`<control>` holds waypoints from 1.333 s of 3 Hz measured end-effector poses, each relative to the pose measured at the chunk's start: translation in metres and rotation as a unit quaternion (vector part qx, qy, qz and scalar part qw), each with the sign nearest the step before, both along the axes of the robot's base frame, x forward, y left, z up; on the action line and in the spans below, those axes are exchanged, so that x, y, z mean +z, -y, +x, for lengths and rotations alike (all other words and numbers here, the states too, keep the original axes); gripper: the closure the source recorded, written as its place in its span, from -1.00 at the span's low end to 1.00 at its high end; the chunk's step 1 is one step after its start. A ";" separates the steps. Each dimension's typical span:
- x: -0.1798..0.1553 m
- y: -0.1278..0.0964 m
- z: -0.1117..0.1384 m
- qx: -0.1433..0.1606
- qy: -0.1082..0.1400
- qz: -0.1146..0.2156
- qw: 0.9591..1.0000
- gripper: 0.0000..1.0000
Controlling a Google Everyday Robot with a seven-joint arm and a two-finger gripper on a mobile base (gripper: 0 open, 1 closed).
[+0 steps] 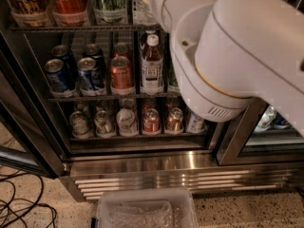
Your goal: Pick water bottle from top shelf of fridge
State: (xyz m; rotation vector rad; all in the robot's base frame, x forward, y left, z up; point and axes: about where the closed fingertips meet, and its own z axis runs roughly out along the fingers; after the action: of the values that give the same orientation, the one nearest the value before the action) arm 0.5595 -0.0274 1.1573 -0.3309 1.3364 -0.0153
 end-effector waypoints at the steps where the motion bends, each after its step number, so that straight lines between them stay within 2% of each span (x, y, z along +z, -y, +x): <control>1: -0.002 0.004 0.002 0.000 -0.001 0.000 1.000 1.00; 2: -0.002 0.004 0.002 0.000 -0.001 0.000 1.000 1.00; 3: -0.007 0.003 -0.009 -0.002 -0.018 -0.002 1.000 1.00; 4: -0.017 0.003 -0.041 -0.026 -0.042 -0.058 0.997 1.00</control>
Offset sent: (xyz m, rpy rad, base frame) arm -0.1450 -0.0484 -0.0986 0.0855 0.4877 -0.0292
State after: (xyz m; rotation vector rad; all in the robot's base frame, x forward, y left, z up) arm 0.5188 -0.0307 1.1406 -0.3989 1.4313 -0.1243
